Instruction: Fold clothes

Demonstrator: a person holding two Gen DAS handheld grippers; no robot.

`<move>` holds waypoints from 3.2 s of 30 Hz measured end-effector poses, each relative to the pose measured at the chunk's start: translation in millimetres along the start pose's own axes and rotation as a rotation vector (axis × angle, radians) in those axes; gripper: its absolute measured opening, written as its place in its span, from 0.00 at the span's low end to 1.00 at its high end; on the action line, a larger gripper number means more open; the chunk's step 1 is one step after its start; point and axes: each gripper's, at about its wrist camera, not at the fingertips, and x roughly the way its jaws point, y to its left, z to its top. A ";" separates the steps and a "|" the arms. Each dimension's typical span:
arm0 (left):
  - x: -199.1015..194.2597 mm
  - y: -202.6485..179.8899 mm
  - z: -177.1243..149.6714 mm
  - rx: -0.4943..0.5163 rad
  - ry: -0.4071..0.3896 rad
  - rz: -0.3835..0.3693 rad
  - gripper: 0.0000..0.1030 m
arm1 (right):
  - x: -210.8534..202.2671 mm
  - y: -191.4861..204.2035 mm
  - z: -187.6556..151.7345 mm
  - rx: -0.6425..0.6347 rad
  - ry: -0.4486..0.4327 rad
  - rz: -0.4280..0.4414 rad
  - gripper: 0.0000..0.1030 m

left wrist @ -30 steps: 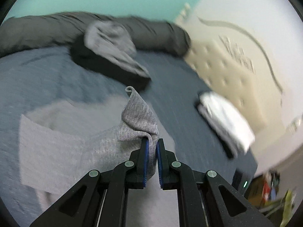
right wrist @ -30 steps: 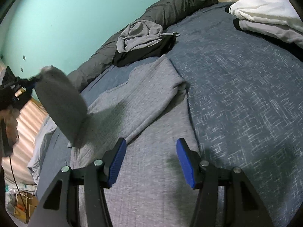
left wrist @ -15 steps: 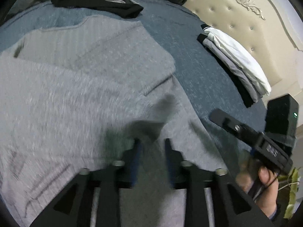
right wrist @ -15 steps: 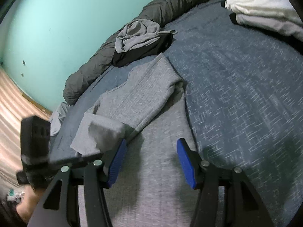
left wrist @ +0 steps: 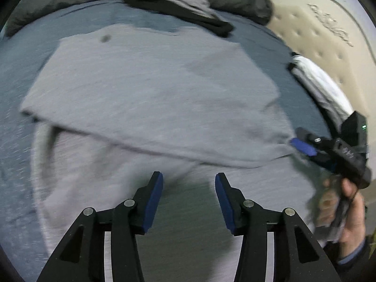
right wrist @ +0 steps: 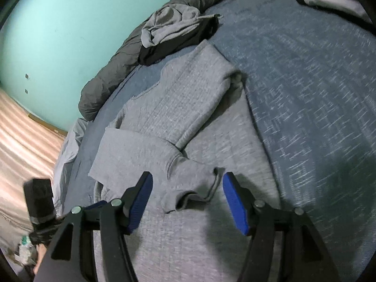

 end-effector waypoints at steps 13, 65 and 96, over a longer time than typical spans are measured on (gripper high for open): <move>13.0 30.7 -20.7 -0.033 -0.002 0.030 0.50 | 24.9 7.1 -10.2 -0.013 0.079 -0.111 0.61; 6.2 124.3 63.8 -0.069 -0.074 0.283 0.53 | -73.1 -13.0 9.5 0.035 -0.280 0.022 0.10; 15.5 162.0 84.1 0.001 -0.028 0.394 0.09 | -21.2 -4.7 -10.1 0.007 -0.081 -0.007 0.10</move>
